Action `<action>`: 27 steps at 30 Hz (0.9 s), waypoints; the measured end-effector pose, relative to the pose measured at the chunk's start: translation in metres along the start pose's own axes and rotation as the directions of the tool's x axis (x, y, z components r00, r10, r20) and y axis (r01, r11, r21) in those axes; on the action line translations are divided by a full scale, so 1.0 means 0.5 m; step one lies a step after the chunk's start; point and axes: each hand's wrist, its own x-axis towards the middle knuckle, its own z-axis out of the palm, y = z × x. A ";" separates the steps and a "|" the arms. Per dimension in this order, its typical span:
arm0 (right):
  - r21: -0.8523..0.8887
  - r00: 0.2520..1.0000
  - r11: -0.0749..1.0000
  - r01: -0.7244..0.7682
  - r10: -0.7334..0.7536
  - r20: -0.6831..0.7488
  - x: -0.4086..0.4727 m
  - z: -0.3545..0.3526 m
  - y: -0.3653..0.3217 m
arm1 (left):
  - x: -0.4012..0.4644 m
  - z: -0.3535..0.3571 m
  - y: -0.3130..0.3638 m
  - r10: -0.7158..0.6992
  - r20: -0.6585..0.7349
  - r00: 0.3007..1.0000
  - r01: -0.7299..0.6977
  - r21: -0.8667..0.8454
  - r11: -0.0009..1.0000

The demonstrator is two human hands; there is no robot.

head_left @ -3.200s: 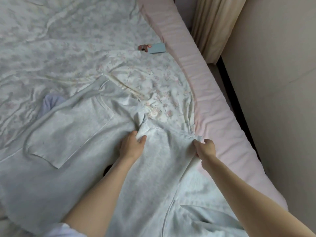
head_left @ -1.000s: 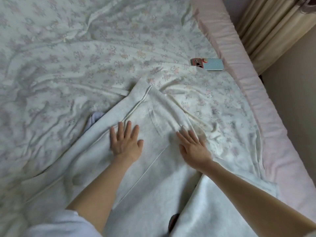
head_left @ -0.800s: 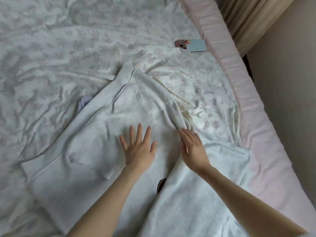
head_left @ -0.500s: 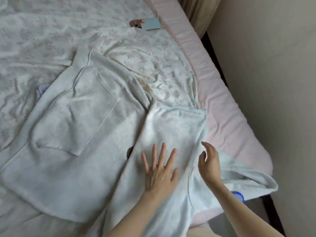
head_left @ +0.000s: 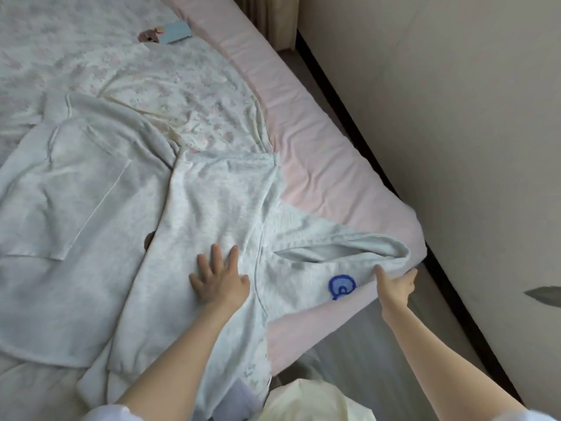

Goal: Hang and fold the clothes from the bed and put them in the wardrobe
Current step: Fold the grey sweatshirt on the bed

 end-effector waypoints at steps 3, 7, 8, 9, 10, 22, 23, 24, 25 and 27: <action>0.062 0.984 0.988 0.144 -0.149 0.094 0.042 -0.006 -0.028 | -0.017 0.000 0.038 -0.038 -0.052 0.998 0.034 -0.070 0.997; -0.101 0.955 0.952 0.288 -0.278 0.099 0.061 -0.029 -0.074 | -0.044 0.005 0.074 0.056 -0.143 0.988 -0.085 -0.199 0.976; -0.131 0.927 0.919 0.371 -0.360 0.100 0.045 -0.032 -0.083 | -0.052 0.002 0.083 0.076 -0.163 0.984 -0.122 -0.299 0.946; -0.128 0.879 0.871 0.475 -0.463 0.114 0.019 -0.032 -0.096 | -0.061 -0.004 0.094 0.078 -0.163 0.984 -0.142 -0.436 0.888; -0.097 0.811 0.808 0.581 -0.566 0.145 -0.015 -0.030 -0.111 | -0.072 -0.017 0.108 0.072 -0.128 0.989 -0.134 -0.586 0.799; 0.049 0.688 0.841 0.539 -0.473 0.550 -0.122 0.047 -0.049 | -0.093 -0.081 0.129 0.155 0.068 0.986 -0.018 -0.868 0.496; 0.038 0.687 0.844 0.535 -0.461 0.561 -0.117 0.047 -0.041 | -0.089 -0.076 0.144 0.193 0.073 0.978 -0.036 -0.861 0.507; 0.043 0.685 0.841 0.539 -0.467 0.559 -0.113 0.047 -0.033 | -0.086 -0.071 0.161 0.222 0.073 0.972 -0.054 -0.853 0.519; 0.048 0.686 0.835 0.547 -0.481 0.546 -0.109 0.044 -0.025 | -0.083 -0.067 0.179 0.243 0.056 0.969 -0.087 -0.836 0.541; 0.025 0.700 0.818 0.574 -0.507 0.503 -0.099 0.031 -0.012 | -0.078 -0.061 0.214 0.268 -0.014 0.963 -0.181 -0.770 0.612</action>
